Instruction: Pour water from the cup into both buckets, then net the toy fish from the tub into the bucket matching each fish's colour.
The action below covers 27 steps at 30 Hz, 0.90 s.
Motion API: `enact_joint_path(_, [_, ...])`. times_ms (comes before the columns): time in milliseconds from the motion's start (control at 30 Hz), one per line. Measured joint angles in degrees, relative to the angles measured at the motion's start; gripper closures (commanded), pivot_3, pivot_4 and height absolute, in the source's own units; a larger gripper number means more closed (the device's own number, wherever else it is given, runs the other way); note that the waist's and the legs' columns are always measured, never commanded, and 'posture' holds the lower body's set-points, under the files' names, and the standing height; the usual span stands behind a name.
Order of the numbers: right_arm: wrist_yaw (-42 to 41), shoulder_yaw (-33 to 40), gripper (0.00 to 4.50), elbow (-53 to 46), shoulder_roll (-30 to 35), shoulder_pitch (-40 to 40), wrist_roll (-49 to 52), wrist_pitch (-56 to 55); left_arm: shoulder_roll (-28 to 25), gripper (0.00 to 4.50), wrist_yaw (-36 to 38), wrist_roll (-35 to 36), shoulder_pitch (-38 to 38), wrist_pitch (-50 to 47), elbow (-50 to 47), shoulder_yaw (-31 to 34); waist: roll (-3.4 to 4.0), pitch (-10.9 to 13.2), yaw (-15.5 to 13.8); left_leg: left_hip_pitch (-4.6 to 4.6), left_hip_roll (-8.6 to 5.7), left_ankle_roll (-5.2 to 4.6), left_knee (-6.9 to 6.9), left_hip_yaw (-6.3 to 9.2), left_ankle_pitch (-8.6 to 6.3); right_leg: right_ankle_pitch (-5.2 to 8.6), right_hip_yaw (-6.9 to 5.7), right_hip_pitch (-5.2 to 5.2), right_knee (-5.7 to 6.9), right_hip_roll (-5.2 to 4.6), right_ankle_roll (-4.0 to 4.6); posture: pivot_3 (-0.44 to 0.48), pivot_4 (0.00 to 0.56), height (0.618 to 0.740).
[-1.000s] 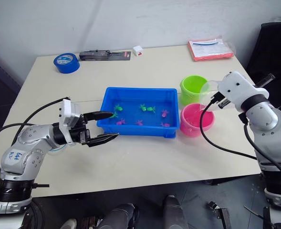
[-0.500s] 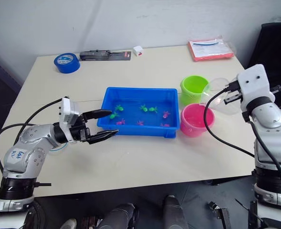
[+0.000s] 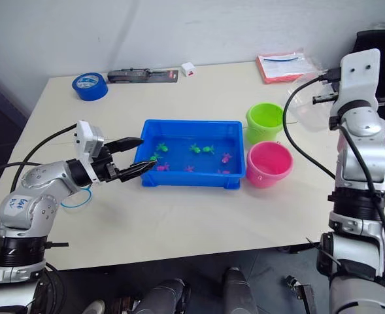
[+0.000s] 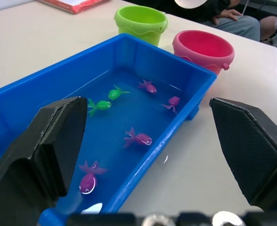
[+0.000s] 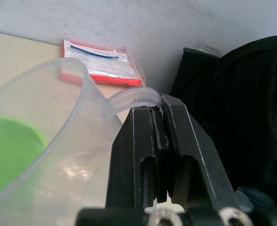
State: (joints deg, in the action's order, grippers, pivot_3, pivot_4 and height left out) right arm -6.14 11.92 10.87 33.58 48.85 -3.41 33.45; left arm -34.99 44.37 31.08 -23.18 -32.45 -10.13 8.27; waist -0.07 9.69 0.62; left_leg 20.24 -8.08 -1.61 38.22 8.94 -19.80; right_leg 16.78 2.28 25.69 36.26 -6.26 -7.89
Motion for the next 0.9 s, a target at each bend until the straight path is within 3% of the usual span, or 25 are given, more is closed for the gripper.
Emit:
enact_joint_path(367, [5.49, -11.25, 3.84, 18.22, -0.47, 8.07, -9.01, -11.11, -0.26, 0.0, -3.49, 0.16, 3.4, -1.45, -5.0, 1.63, 0.0, 0.0, 1.17, 0.01, 0.0, 0.0, -0.04, 0.0, 0.0, 0.0, 0.0, 0.03, 0.04, 0.0, 0.0, 0.0, 0.15, 0.74])
enact_joint_path(900, [7.2, -22.19, 3.84, 29.33, -0.8, 13.48, -19.91, -21.95, -0.25, 0.0, -5.84, 0.63, 6.04, -1.95, -8.1, 2.99, 0.0, 0.0, 1.26, 0.04, 0.0, 0.0, -0.04, -0.01, 0.0, 0.0, -0.01, 0.09, 0.05, 0.01, 0.0, 0.0, 0.15, 0.74])
